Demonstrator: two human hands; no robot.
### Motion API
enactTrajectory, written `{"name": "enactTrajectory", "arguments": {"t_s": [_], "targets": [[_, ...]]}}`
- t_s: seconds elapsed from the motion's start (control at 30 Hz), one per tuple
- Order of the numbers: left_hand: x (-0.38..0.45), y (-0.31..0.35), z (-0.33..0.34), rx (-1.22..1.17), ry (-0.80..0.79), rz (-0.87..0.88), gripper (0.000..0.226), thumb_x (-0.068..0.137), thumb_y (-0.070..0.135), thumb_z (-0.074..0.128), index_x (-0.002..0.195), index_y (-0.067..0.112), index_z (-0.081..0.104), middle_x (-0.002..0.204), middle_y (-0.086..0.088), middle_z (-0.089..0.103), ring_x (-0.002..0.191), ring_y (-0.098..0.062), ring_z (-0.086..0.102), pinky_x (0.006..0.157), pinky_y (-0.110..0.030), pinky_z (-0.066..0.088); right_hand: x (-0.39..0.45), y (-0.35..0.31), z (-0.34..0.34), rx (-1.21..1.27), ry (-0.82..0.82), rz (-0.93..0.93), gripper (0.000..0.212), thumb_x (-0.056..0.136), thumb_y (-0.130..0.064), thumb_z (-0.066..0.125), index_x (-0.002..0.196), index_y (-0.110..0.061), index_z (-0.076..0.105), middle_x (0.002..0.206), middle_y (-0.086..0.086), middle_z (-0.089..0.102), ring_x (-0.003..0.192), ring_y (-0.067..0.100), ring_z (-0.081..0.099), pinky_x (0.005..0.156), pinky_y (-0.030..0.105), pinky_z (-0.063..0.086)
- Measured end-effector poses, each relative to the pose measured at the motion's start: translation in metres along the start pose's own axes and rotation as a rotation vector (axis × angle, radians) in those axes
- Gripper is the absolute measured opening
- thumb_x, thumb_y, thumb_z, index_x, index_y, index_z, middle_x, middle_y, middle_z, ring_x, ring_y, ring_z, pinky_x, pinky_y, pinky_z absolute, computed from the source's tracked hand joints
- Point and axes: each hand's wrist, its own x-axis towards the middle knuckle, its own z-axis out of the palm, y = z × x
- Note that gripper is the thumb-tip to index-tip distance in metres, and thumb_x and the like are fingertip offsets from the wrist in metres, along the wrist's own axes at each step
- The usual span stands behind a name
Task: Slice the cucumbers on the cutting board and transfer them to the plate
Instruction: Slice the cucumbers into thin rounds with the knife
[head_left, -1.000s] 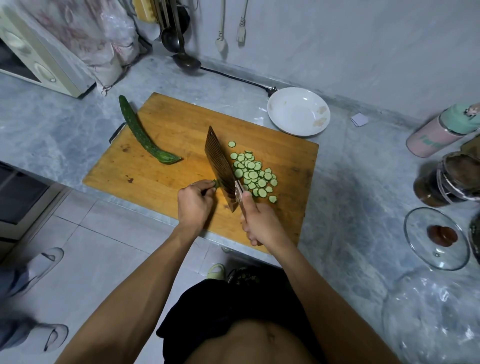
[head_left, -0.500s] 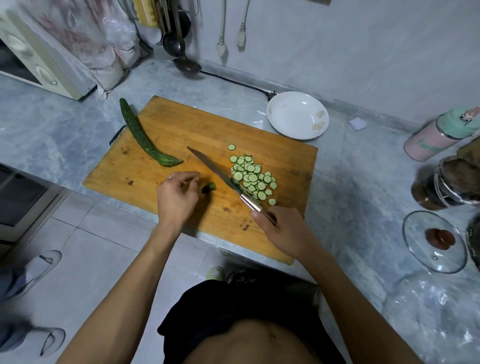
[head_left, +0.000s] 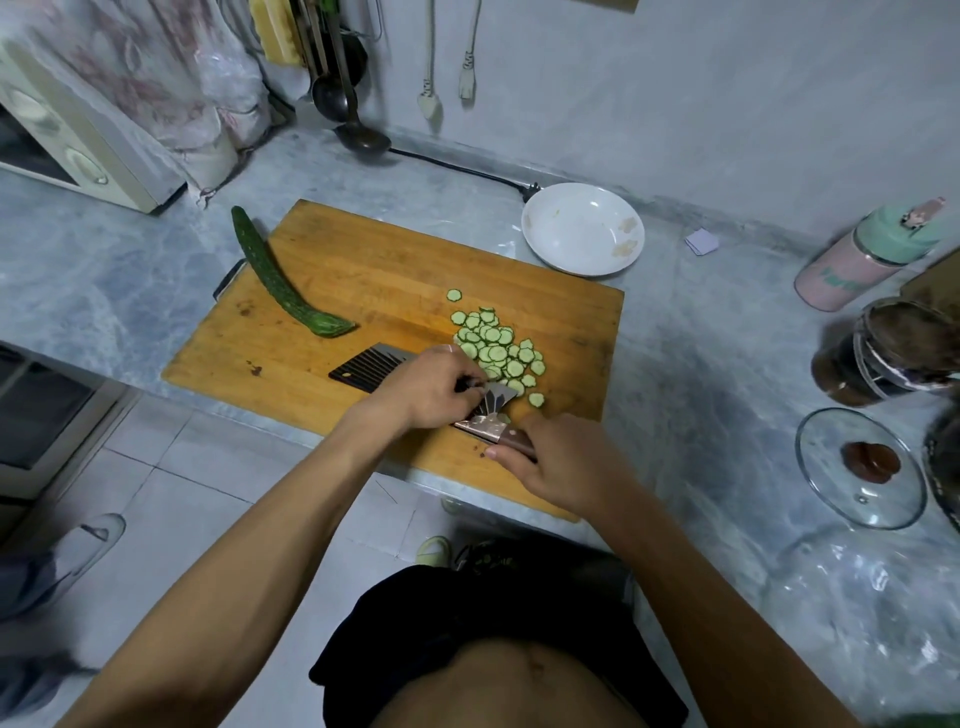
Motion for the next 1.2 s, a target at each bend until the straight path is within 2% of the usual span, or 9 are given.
{"name": "enactTrajectory", "arguments": {"t_s": [0.13,0.33,0.5,0.6,0.7,0.77,0.87,1.0,1.2], "targets": [[0.006,-0.001,-0.003,-0.052,0.05,-0.03,0.032,0.093,0.023,0.057,0.124,0.019,0.063,0.128,-0.005,0.059,0.117,-0.021,0.054,0.098,-0.031,0.045,-0.004,-0.002,0.001,0.007,0.03,-0.004,0.058,0.095,-0.066,0.04,0.103,-0.013,0.061,0.088,0.002,0.067,0.077,0.024,0.065,0.061,0.034,0.048],[-0.016,-0.002,-0.015,-0.226,0.418,-0.001,0.028,0.085,-0.001,0.054,0.098,0.015,0.074,0.101,-0.002,0.066,0.094,-0.013,0.057,0.079,-0.015,0.04,-0.007,0.009,0.003,0.079,0.049,0.072,0.061,0.09,-0.072,0.038,0.104,-0.018,0.062,0.079,-0.004,0.065,0.066,0.015,0.061,0.061,0.034,0.053],[-0.042,-0.014,-0.014,-0.359,0.823,-0.071,0.028,0.081,0.0,0.053,0.091,0.015,0.075,0.091,0.005,0.068,0.087,-0.002,0.058,0.075,-0.015,0.045,-0.007,0.012,0.005,0.367,0.038,0.258,0.053,0.09,-0.066,0.049,0.08,-0.015,0.062,0.067,0.001,0.06,0.059,0.015,0.056,0.057,0.034,0.044],[-0.042,-0.035,0.004,-0.327,0.725,-0.201,0.025,0.084,0.002,0.059,0.093,0.02,0.074,0.094,0.005,0.069,0.088,-0.006,0.06,0.079,-0.018,0.046,-0.004,0.01,0.001,0.503,0.06,0.299,0.057,0.092,-0.061,0.051,0.067,-0.01,0.057,0.057,-0.001,0.052,0.049,0.011,0.048,0.052,0.031,0.036],[-0.032,-0.057,0.026,-0.226,0.503,-0.28,0.029,0.085,0.017,0.067,0.113,0.022,0.07,0.111,-0.003,0.065,0.098,-0.02,0.063,0.088,-0.027,0.05,0.001,0.005,-0.002,0.63,0.078,0.322,0.056,0.096,-0.055,0.051,0.056,-0.015,0.048,0.048,-0.007,0.045,0.043,0.005,0.042,0.053,0.03,0.035],[-0.024,-0.064,0.034,-0.162,0.453,-0.317,0.038,0.083,0.026,0.07,0.121,0.024,0.067,0.116,-0.005,0.062,0.102,-0.023,0.061,0.088,-0.03,0.051,0.009,0.002,-0.005,0.707,0.082,0.349,0.057,0.096,-0.053,0.052,0.056,-0.012,0.048,0.045,-0.009,0.047,0.042,-0.001,0.047,0.054,0.028,0.036],[-0.013,-0.065,0.037,-0.139,0.479,-0.338,0.031,0.084,0.027,0.07,0.114,0.019,0.07,0.114,-0.007,0.064,0.103,-0.026,0.06,0.085,-0.03,0.049,0.026,-0.003,-0.009,0.771,0.082,0.345,0.071,0.092,-0.062,0.049,0.063,0.003,0.049,0.052,0.003,0.048,0.044,0.006,0.048,0.054,0.03,0.037],[-0.01,-0.075,0.019,-0.31,0.603,-0.332,0.031,0.088,0.028,0.067,0.115,0.015,0.069,0.111,-0.007,0.069,0.102,-0.024,0.062,0.088,-0.027,0.047,0.051,-0.017,-0.013,0.823,0.074,0.316,0.072,0.094,-0.059,0.048,0.066,0.007,0.051,0.052,0.003,0.048,0.046,0.013,0.046,0.053,0.03,0.038],[0.018,-0.13,-0.059,-0.242,0.671,-0.362,0.028,0.089,0.033,0.065,0.108,0.013,0.072,0.095,-0.007,0.067,0.084,-0.024,0.063,0.079,-0.034,0.055,0.091,-0.03,-0.026,0.938,0.037,0.332,0.057,0.09,-0.061,0.049,0.077,-0.007,0.063,0.058,0.005,0.049,0.049,0.015,0.043,0.049,0.029,0.035]]}}
